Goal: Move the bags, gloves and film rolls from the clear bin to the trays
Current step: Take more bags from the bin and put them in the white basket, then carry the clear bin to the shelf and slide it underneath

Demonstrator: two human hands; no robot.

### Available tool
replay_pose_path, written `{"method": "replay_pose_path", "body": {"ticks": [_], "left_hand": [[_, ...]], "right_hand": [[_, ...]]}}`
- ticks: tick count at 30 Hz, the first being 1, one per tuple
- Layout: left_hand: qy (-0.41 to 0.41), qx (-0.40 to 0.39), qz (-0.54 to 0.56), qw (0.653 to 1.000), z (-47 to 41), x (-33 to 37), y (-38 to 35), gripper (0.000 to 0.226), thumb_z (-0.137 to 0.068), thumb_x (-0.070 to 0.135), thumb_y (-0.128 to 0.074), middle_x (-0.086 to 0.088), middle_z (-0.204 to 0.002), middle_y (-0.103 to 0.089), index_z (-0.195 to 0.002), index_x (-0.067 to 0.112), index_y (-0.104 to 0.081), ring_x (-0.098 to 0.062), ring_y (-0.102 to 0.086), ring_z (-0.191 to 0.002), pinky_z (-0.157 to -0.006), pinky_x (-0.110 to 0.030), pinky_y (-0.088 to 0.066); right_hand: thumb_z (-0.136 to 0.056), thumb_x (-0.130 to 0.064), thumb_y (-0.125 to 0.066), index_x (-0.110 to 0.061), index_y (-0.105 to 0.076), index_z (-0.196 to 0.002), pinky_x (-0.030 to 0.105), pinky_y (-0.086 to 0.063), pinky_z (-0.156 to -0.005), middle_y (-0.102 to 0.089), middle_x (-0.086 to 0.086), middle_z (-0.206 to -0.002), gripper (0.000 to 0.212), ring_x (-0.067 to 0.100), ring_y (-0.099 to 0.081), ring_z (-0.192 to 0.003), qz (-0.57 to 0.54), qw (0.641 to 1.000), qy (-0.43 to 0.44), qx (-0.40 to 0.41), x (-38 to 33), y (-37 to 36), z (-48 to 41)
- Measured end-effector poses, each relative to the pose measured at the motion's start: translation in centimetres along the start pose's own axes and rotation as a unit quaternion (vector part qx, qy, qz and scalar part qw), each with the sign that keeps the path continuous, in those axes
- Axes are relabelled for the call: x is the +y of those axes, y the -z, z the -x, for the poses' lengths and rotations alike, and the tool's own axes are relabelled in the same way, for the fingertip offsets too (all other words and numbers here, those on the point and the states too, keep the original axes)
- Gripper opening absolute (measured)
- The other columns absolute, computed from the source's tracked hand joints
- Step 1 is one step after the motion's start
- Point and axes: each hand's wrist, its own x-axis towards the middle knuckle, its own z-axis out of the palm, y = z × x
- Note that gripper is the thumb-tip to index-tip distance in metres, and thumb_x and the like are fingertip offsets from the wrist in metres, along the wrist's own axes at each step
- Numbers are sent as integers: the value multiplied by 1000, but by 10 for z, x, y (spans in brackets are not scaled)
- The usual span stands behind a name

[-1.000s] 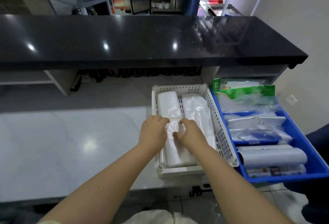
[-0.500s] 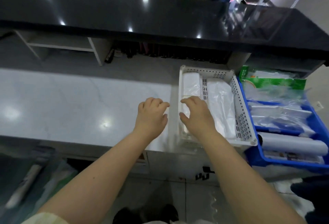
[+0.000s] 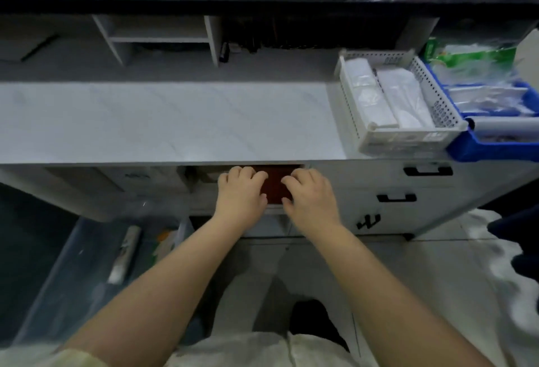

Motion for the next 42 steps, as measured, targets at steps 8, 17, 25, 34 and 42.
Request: {"method": "replay_pose_path", "body": {"ticks": [8, 17, 25, 34, 42], "left_hand": [[80, 5, 23, 997, 136, -42, 1, 42, -84, 32, -61, -2, -120, -57, -124, 24, -54, -27, -44, -117, -93, -43, -34], [154, -43, 12, 987, 249, -68, -10, 45, -83, 33, -60, -5, -121, -56, -127, 25, -53, -31, -44, -117, -94, -46, -34], [199, -62, 44, 977, 302, -164, -16, 46, -85, 32, -58, -5, -126, -54, -130, 23, -49, -29, -42, -119, -96, -44, -34], [215, -174, 76, 958, 336, -362, -31, 61, -81, 30, -64, -8, -137, -47, -137, 29, -41, -32, -42, -123, -97, -47, -38], [340, -212, 223, 889, 342, -486, -75, 87, -78, 26, -71, -15, -139, -43, -148, 30, -19, -39, -44, -122, -98, -56, -43]], "right_hand": [[-75, -18, -67, -10, -62, -108, 46, -44, -83, -60, 11, -109, 35, 33, -52, -100, -10, 999, 40, -23, -81, -23, 83], [-75, -24, -68, -15, -61, -114, 45, -39, -86, -58, 8, -115, 40, 33, -49, -105, -29, 993, 71, -89, -146, -56, 158], [-80, -30, -64, -19, -56, -119, 41, -36, -92, -54, 2, -116, 41, 26, -44, -108, -48, 988, 47, -140, -234, -107, 179], [-80, -24, -68, -17, -51, -129, 41, -37, -98, -50, 6, -128, 53, 28, -41, -119, -122, 965, -128, -195, -358, -210, 163], [-77, -17, -71, -29, -22, -147, 44, -33, -105, -20, 14, -154, 86, 37, -28, -135, -166, 907, -297, -249, -362, -289, 171]]}}
